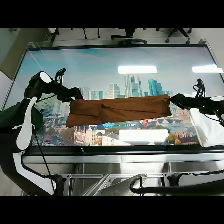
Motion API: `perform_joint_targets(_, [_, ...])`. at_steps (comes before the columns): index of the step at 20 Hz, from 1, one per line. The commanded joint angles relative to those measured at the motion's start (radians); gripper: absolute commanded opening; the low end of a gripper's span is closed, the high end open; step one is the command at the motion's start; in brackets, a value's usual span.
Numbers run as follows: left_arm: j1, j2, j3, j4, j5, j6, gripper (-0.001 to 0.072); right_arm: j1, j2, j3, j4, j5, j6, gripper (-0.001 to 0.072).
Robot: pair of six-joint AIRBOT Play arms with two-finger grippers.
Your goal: Fold the shirts.
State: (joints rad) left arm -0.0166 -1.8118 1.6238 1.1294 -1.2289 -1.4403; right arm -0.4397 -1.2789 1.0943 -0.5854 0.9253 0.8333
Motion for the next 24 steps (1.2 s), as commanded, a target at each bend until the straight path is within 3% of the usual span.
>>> perform_joint_targets(1, [0.010,-0.055,0.100,0.004,-0.087,-0.027,0.0660,-0.005,-0.027,0.026,-0.039,0.000,-0.025,0.0477])
perform_joint_targets(5, [0.054,-0.055,0.192,0.002,-0.191,-0.071,0.0660,0.026,-0.092,0.027,-0.031,0.033,-0.026,0.0481])
perform_joint_targets(7, [0.072,-0.055,0.229,0.001,-0.242,-0.089,0.0660,0.058,-0.122,0.027,-0.027,0.040,-0.027,0.0529])
perform_joint_targets(10, [0.074,-0.055,0.264,-0.001,-0.277,-0.095,0.0659,0.097,-0.146,0.029,0.017,0.044,-0.038,0.0496])
perform_joint_targets(11, [0.066,-0.054,0.265,-0.007,-0.279,-0.095,0.0659,0.106,-0.146,0.032,0.029,0.047,-0.058,0.0368])
perform_joint_targets(12, [0.058,-0.054,0.265,-0.008,-0.280,-0.096,0.0658,0.111,-0.145,0.040,0.032,0.061,-0.072,0.0175])
perform_joint_targets(13, [0.042,-0.054,0.264,-0.007,-0.279,-0.097,0.0646,0.112,-0.145,0.054,0.037,0.085,-0.078,0.0048])
perform_joint_targets(14, [0.027,-0.054,0.264,-0.007,-0.279,-0.098,0.0485,0.110,-0.144,0.074,0.050,0.124,-0.078,0.0019])
perform_joint_targets(16, [-0.024,-0.054,0.264,-0.007,-0.268,-0.097,0.0070,0.108,-0.137,0.129,0.077,0.217,-0.074,0.0019])
perform_joint_targets(17, [-0.061,-0.055,0.264,-0.008,-0.251,-0.094,0.0012,0.105,-0.130,0.159,0.084,0.264,-0.059,0.0019])
perform_joint_targets(24, [-0.465,-0.192,0.265,-0.011,-0.010,-0.095,0.0012,0.075,-0.045,0.315,0.097,0.488,0.094,0.0019])
